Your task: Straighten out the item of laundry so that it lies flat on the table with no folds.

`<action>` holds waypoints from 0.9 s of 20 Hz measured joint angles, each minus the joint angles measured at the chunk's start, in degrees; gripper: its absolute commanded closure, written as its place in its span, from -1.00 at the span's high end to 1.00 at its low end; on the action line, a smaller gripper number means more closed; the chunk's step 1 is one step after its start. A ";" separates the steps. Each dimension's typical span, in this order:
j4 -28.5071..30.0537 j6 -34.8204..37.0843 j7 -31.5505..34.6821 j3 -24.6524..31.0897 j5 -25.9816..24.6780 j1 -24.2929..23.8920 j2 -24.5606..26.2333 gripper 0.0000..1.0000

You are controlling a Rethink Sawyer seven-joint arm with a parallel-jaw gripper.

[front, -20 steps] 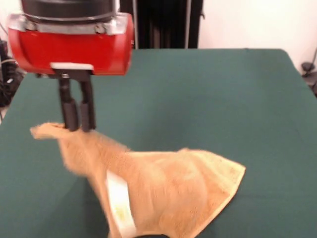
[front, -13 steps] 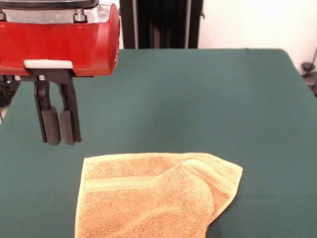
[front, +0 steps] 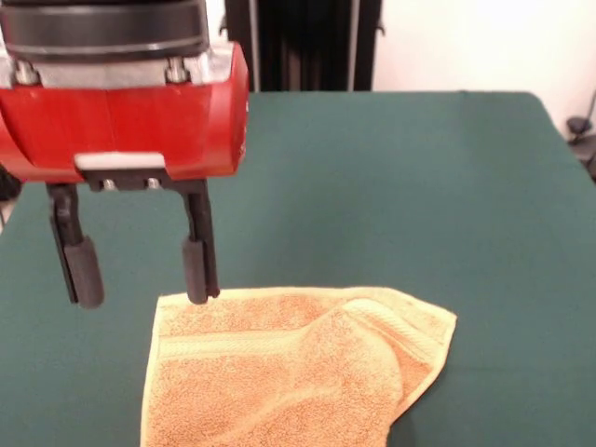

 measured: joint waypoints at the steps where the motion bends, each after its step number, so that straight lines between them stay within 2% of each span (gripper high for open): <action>1: 0.07 -0.01 0.00 0.01 0.00 0.00 0.15 1.00; 6: 2.19 -1.08 0.00 0.00 0.00 0.01 -0.34 1.00; 18: 17.28 -11.47 0.00 -0.11 -0.27 0.83 -6.30 1.00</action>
